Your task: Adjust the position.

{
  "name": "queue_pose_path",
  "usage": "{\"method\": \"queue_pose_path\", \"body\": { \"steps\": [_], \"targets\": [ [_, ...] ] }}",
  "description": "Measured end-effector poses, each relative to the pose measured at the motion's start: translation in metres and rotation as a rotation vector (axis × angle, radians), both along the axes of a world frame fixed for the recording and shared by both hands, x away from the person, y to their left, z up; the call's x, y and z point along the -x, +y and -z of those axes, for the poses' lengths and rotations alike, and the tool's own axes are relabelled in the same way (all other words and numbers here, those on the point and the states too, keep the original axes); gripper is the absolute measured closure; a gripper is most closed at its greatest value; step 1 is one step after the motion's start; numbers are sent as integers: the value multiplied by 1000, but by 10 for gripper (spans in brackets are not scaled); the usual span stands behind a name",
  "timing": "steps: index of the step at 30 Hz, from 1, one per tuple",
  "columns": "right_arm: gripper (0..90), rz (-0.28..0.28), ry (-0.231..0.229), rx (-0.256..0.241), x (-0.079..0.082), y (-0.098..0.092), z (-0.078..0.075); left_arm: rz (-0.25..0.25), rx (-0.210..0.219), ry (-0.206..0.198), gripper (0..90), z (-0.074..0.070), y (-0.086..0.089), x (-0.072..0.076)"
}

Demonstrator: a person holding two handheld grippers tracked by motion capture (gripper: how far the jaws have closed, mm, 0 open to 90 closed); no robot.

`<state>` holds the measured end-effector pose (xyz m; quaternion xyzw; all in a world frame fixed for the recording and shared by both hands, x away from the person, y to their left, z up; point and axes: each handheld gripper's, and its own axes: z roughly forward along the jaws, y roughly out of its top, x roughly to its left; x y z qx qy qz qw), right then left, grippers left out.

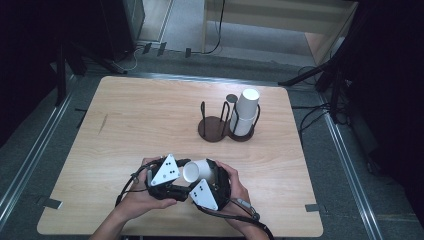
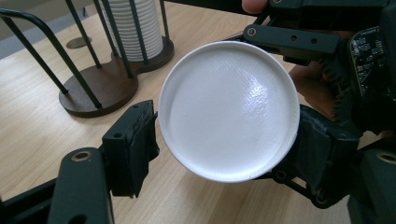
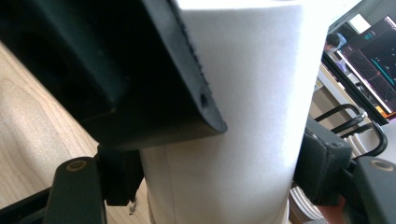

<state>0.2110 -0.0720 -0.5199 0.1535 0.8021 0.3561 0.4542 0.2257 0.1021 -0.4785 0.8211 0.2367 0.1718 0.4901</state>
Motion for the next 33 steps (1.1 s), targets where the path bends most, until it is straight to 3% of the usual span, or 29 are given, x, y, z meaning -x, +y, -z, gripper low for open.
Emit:
{"method": "queue_pose_path", "body": {
  "steps": [14, 23, 33],
  "targets": [
    [267, -14, 0, 18, -1, -3, 0, 14, 15, 0, 340, 2, 1, 0],
    [158, -22, 39, 12, -3, -5, 0, 28, 35, 11, 373, 3, 6, -3],
    [64, -19, 12, -38, -1, -13, -13, -42, 107, -6, 375, 2, 18, -8]
  ]
}}
